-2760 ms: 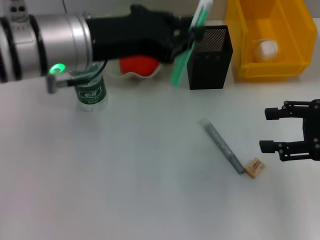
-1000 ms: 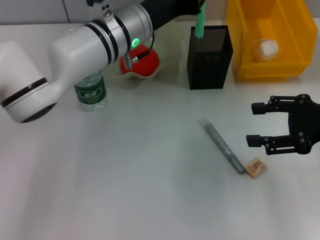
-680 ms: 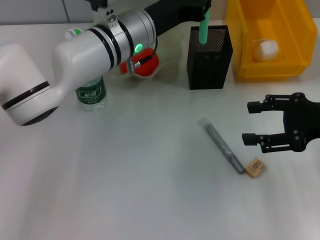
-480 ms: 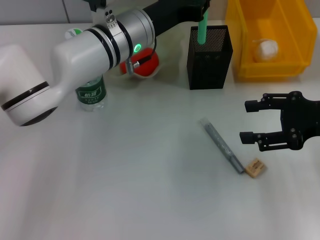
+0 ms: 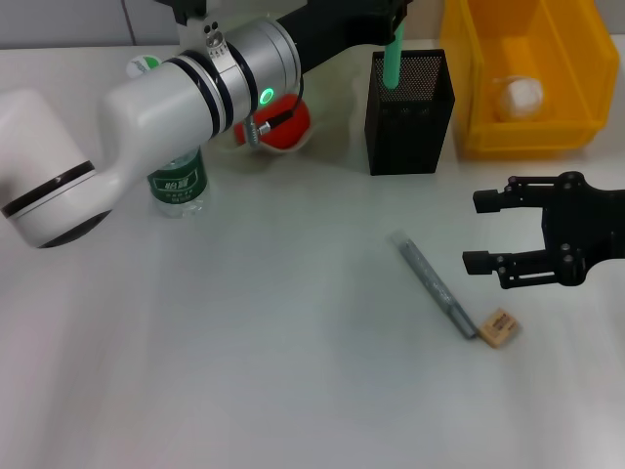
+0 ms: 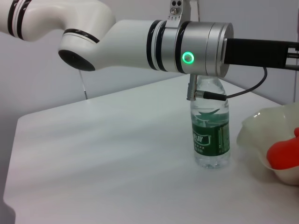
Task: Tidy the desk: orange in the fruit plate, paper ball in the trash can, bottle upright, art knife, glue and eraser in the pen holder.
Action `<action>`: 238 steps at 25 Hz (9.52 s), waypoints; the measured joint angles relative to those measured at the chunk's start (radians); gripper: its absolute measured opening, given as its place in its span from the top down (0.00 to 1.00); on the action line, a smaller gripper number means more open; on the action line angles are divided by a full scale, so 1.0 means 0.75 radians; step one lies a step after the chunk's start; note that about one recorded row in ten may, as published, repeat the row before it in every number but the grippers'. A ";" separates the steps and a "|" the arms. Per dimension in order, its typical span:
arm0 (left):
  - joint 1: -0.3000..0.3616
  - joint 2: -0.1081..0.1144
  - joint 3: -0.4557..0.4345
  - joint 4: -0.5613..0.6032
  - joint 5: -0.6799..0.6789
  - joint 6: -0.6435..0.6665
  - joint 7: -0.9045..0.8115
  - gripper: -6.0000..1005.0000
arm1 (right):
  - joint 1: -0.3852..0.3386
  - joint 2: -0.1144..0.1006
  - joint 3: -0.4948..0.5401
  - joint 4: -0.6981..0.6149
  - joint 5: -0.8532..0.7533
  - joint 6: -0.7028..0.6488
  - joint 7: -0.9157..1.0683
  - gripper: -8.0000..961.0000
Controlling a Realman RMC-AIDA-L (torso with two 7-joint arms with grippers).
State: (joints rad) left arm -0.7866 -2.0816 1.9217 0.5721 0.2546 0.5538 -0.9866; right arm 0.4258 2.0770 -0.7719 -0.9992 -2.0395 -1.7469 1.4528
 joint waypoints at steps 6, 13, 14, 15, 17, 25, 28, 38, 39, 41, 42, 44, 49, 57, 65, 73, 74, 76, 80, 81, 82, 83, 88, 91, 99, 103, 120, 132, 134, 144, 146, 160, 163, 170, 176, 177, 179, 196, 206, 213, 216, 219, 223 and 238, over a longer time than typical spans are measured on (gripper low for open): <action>-0.004 0.000 0.006 0.001 0.003 0.004 0.051 0.81 | 0.010 0.000 -0.025 0.010 0.000 0.023 0.000 0.28; -0.003 0.000 0.010 0.002 -0.046 0.006 0.088 0.71 | 0.015 0.000 -0.058 0.018 0.000 0.060 0.000 0.29; -0.003 0.000 0.010 0.002 -0.046 0.006 0.089 0.68 | 0.015 0.000 -0.060 0.019 0.000 0.063 0.000 0.29; -0.001 0.000 0.011 0.001 -0.046 0.007 0.089 0.65 | 0.016 0.001 -0.061 0.020 0.000 0.066 0.000 0.29; 0.000 0.000 0.012 0.001 -0.045 0.007 0.089 0.59 | 0.017 0.001 -0.062 0.021 0.000 0.068 0.000 0.29; 0.065 0.003 0.023 0.011 -0.035 0.100 0.089 0.41 | 0.033 0.002 -0.064 0.034 0.002 0.077 0.000 0.29; 0.112 0.011 0.022 0.013 -0.018 0.182 0.084 0.35 | 0.037 0.003 -0.064 0.031 0.002 0.077 0.010 0.29; 0.425 0.122 -0.144 0.081 0.442 0.739 -0.091 0.15 | 0.035 0.005 -0.244 -0.189 -0.036 0.130 0.284 0.29; 0.446 0.131 -0.181 0.081 0.507 0.794 -0.112 0.15 | 0.032 0.006 -0.296 -0.237 -0.063 0.141 0.348 0.29; 0.488 0.151 -0.270 0.081 0.631 0.912 -0.143 0.15 | 0.032 0.006 -0.397 -0.334 -0.131 0.161 0.474 0.29; 0.509 0.159 -0.309 0.081 0.682 0.969 -0.150 0.15 | 0.034 0.006 -0.456 -0.388 -0.174 0.171 0.548 0.29; 0.554 0.174 -0.414 0.075 0.799 1.118 -0.152 0.15 | 0.037 0.006 -0.559 -0.493 -0.265 0.193 0.697 0.29; 0.650 0.210 -0.647 0.071 1.106 1.415 -0.151 0.15 | 0.073 0.006 -0.788 -0.731 -0.515 0.167 1.096 0.29; 0.721 0.230 -0.872 0.080 1.465 1.639 -0.153 0.15 | 0.221 0.007 -1.013 -0.776 -0.811 -0.006 1.567 0.30; 0.740 0.253 -0.899 0.117 1.579 1.693 -0.144 0.15 | 0.259 0.011 -1.072 -0.708 -0.878 -0.100 1.761 0.30; 0.739 0.246 -0.998 0.107 1.652 1.685 -0.152 0.15 | 0.241 0.012 -1.140 -0.640 -0.889 -0.047 1.774 0.30; 0.739 0.244 -1.003 0.106 1.652 1.684 -0.152 0.15 | 0.241 0.012 -1.154 -0.630 -0.896 -0.032 1.777 0.30; 0.738 0.241 -1.006 0.105 1.652 1.681 -0.152 0.15 | 0.240 0.012 -1.183 -0.614 -0.920 -0.009 1.790 0.30; 0.738 0.226 -1.008 0.103 1.653 1.669 -0.149 0.15 | 0.240 0.012 -1.224 -0.582 -0.946 0.032 1.810 0.30; 0.738 0.226 -1.008 0.103 1.653 1.669 -0.149 0.15 | 0.240 0.012 -1.224 -0.582 -0.946 0.032 1.810 0.30; 0.738 0.223 -1.008 0.103 1.653 1.666 -0.146 0.15 | 0.240 0.012 -1.226 -0.569 -0.944 0.045 1.810 0.30; 0.738 0.221 -1.008 0.102 1.653 1.662 -0.144 0.15 | 0.240 0.012 -1.229 -0.559 -0.942 0.054 1.810 0.30; 0.738 0.218 -1.008 0.102 1.653 1.649 -0.146 0.15 | 0.241 0.013 -1.239 -0.525 -0.923 0.077 1.805 0.30; 0.738 0.217 -1.008 0.102 1.653 1.646 -0.150 0.15 | 0.242 0.014 -1.250 -0.521 -0.918 0.079 1.804 0.30; 0.741 0.212 -1.008 0.102 1.653 1.637 -0.147 0.15 | 0.244 0.014 -1.271 -0.508 -0.917 0.085 1.806 0.31; 0.741 0.209 -1.014 0.102 1.653 1.636 -0.146 0.15 | 0.248 0.014 -1.272 -0.491 -0.917 0.090 1.808 0.31; 0.742 0.203 -1.035 0.100 1.665 1.636 -0.150 0.15 | 0.257 0.014 -1.266 -0.455 -0.905 0.108 1.806 0.61; 0.739 0.198 -1.034 0.086 1.665 1.632 -0.145 0.15 | 0.244 0.008 -1.254 -0.568 -0.916 0.062 1.809 0.65; 0.738 0.197 -1.034 0.086 1.665 1.628 -0.144 0.15 | 0.241 0.008 -1.238 -0.602 -0.928 0.057 1.810 0.65; 0.733 0.190 -1.034 0.086 1.665 1.617 -0.145 0.15 | 0.205 0.008 -1.034 -0.938 -1.021 0.166 1.796 0.66; 0.731 0.187 -1.034 0.086 1.665 1.612 -0.146 0.15 | 0.205 0.008 -1.008 -0.955 -1.020 0.240 1.796 0.66; 0.740 0.180 -1.034 0.086 1.665 1.605 -0.168 0.15 | 0.240 0.011 -1.020 -0.745 -1.012 0.699 1.794 0.79; 0.741 0.179 -1.034 0.086 1.665 1.605 -0.170 0.15 | 0.251 0.010 -1.037 -0.724 -1.011 0.695 1.793 0.79; 0.733 0.180 -1.035 0.086 1.665 1.601 -0.172 0.15 | 0.279 0.010 -1.071 -0.767 -1.007 0.569 1.792 0.75; 0.729 0.183 -1.034 0.086 1.665 1.585 -0.172 0.15 | 0.325 0.011 -1.154 -0.729 -0.981 0.479 1.791 0.72; 0.729 0.183 -1.034 0.086 1.665 1.585 -0.172 0.15 | 0.334 0.010 -1.161 -0.709 -0.968 0.478 1.787 0.69; 0.727 0.183 -1.034 0.086 1.667 1.576 -0.171 0.15 | 0.355 0.009 -1.166 -0.657 -0.928 0.481 1.774 0.64; 0.718 0.180 -1.028 0.068 1.669 1.557 -0.172 0.15 | 0.430 0.015 -1.210 -0.076 -0.580 0.958 1.588 0.32; 0.713 0.178 -1.026 0.067 1.669 1.549 -0.172 0.15 | 0.421 0.014 -1.267 0.050 -0.561 1.170 1.571 0.36; 0.710 0.170 -1.021 0.068 1.669 1.536 -0.172 0.15 | 0.431 0.015 -1.334 0.087 -0.538 1.226 1.567 0.38; 0.710 0.170 -1.020 0.068 1.669 1.536 -0.172 0.15 | 0.431 0.016 -1.339 0.100 -0.534 1.233 1.567 0.40; 0.709 0.170 -1.020 0.067 1.669 1.536 -0.172 0.15 | 0.433 0.016 -1.340 0.108 -0.526 1.238 1.567 0.41; 0.709 0.168 -1.020 0.063 1.669 1.536 -0.172 0.15 | 0.433 0.016 -1.340 0.115 -0.523 1.249 1.567 0.42; 0.705 0.164 -1.020 0.057 1.669 1.542 -0.176 0.15 | 0.469 0.016 -1.343 0.186 -0.472 1.239 1.566 0.55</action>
State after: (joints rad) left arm -0.2575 -1.9589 1.1566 0.6149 1.5064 1.7105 -1.1185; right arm 0.7776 2.0892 -1.7789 -0.8600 -2.3938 -0.8176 2.6276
